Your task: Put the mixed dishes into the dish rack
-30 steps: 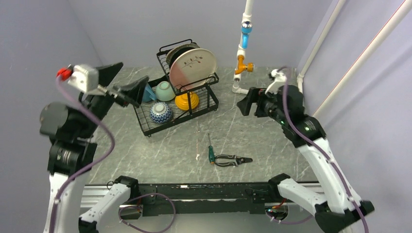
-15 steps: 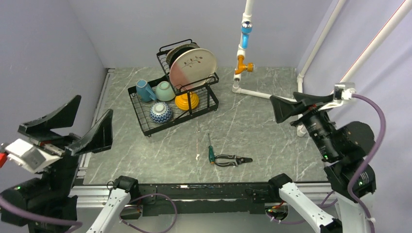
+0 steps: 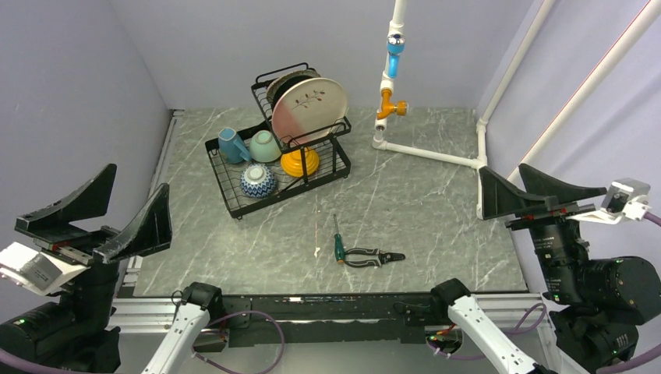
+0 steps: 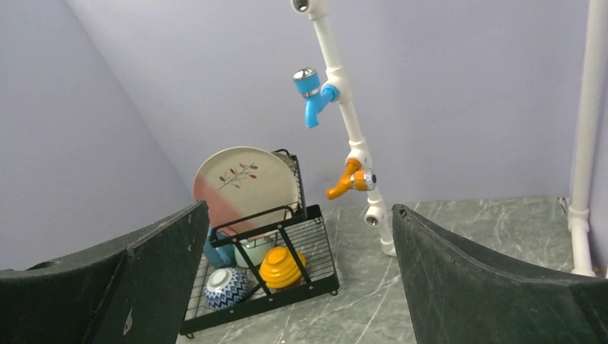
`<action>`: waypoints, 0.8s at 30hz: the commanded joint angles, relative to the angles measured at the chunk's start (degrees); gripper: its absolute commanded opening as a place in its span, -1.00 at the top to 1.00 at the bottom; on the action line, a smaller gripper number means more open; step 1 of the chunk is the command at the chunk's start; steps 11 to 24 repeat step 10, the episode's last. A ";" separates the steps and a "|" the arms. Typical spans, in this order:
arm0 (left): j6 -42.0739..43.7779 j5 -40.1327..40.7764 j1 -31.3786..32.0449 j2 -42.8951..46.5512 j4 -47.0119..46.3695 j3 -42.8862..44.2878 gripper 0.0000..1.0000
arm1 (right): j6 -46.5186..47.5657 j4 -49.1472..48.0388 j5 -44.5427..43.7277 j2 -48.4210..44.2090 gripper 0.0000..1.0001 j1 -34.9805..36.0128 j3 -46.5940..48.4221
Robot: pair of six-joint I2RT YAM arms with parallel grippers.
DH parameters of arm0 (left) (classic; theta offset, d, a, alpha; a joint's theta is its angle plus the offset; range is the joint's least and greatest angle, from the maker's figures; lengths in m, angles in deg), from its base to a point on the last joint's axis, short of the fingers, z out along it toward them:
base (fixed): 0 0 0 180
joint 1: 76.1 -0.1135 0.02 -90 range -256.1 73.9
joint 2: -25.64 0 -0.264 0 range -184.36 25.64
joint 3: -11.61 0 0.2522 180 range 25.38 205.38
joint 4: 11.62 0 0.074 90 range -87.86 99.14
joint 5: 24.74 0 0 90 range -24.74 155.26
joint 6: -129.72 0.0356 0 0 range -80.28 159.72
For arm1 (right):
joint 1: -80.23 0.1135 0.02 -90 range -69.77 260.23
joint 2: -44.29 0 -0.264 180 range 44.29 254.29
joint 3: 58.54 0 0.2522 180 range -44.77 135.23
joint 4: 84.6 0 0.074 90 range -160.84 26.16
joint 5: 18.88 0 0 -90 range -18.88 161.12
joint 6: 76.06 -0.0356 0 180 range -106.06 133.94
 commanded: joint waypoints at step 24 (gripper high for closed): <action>1.64 0.76 -0.11 -0.79 -1.04 -1.81 -0.99 | -1.06 -2.15 -6.00 1.41 -0.99 0.09 -2.17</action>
